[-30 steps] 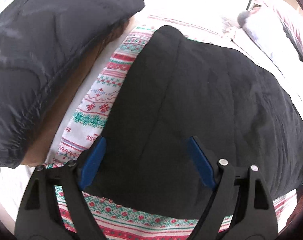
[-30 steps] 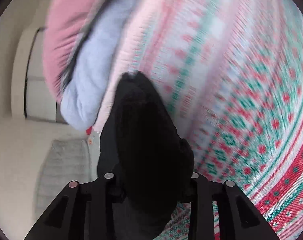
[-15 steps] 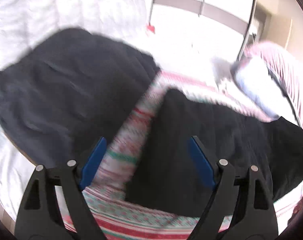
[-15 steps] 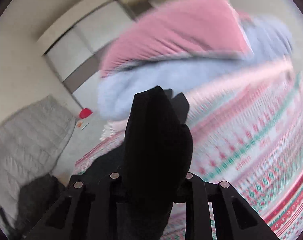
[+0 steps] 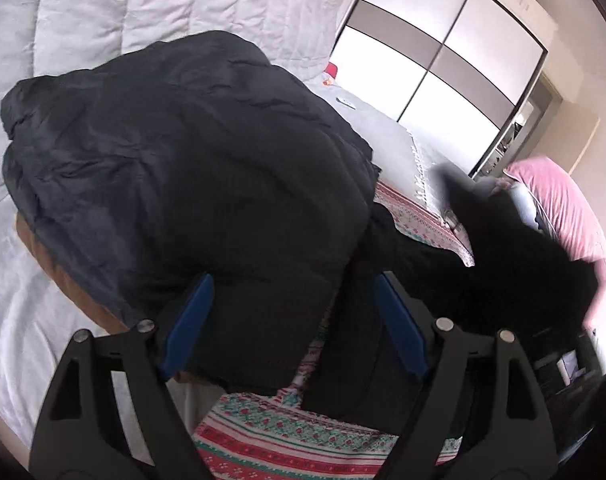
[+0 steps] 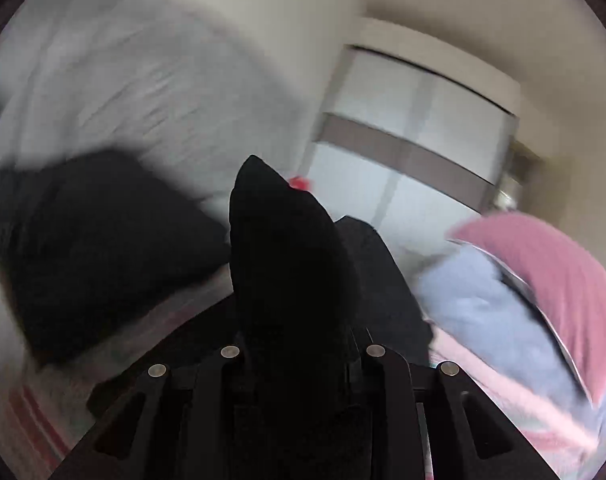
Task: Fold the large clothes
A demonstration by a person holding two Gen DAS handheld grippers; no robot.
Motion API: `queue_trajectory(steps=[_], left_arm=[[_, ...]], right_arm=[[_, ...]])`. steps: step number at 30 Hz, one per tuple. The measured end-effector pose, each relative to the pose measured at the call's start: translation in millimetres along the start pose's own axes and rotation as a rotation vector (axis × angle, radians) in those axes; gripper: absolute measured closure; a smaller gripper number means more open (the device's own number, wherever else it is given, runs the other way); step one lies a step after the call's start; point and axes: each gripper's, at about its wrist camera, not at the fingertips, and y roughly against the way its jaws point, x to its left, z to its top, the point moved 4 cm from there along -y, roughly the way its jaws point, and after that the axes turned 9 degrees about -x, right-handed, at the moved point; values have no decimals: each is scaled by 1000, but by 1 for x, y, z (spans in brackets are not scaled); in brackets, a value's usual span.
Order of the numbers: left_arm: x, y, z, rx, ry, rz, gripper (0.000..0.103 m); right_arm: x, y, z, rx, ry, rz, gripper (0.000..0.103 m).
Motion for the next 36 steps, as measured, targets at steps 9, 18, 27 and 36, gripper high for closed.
queue_trajectory(steps=[9,18,27,36], left_arm=[[9,2,0,11,-8,-16,20],[8,-1,-1,15,-25,2,20],[2,2,-4,-2,-42,8,20],[-69,-9,-36,52,-190,-95,20]], right_arm=[[122,-41,-94,166,345,75,76],[89,-37,-89,256,172,197,50],[-40,51,-62,166,-279,552,33],[-138,21,-94,319,-515,452,78]])
